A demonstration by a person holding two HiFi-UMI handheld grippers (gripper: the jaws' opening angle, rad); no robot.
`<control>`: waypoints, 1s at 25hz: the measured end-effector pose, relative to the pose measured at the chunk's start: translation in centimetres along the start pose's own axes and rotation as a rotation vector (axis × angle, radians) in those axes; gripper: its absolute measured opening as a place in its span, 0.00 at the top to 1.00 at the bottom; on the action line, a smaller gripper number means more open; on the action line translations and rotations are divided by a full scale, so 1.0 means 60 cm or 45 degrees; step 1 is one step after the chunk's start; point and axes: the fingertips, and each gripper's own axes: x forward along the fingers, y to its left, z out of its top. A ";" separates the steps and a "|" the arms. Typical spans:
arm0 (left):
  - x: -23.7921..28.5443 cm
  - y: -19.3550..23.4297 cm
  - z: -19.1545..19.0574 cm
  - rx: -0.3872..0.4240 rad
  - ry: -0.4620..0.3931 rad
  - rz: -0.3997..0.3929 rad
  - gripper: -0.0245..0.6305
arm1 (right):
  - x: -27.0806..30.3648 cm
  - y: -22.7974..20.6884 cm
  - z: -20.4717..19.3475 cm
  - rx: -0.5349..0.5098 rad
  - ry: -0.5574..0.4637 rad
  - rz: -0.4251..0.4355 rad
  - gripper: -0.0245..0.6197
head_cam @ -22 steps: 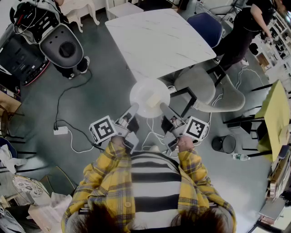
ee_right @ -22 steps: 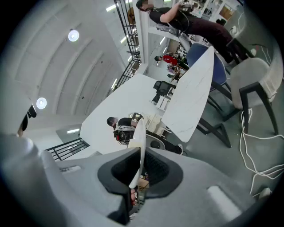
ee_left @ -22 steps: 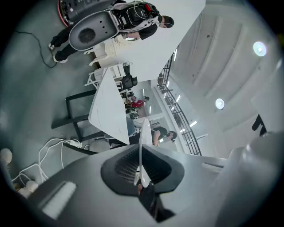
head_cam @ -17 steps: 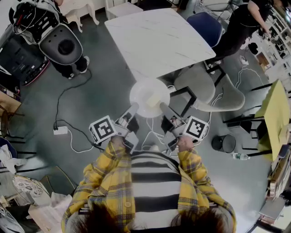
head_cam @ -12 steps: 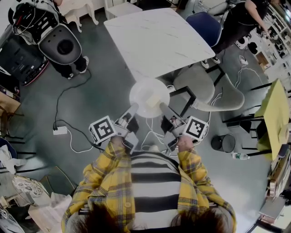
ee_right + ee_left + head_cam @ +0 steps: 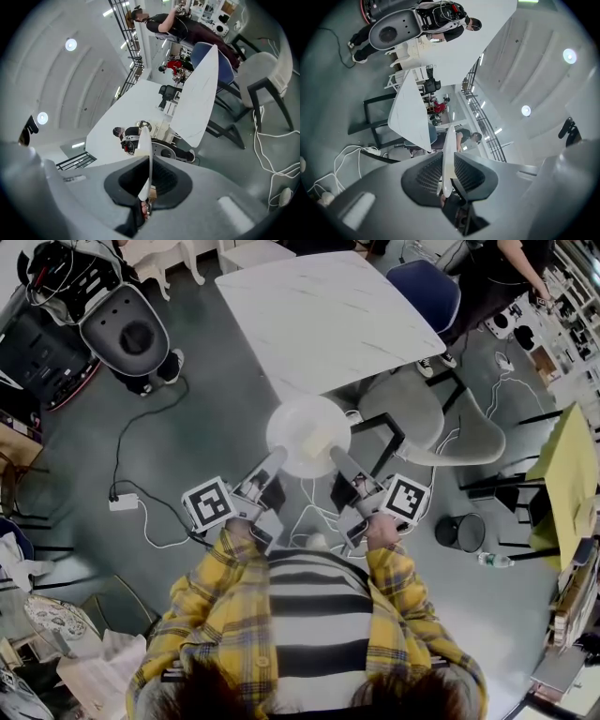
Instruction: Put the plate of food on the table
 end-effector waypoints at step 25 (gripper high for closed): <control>-0.041 0.034 0.000 0.058 -0.279 0.121 0.94 | -0.014 -0.035 0.031 -0.001 0.137 0.015 0.96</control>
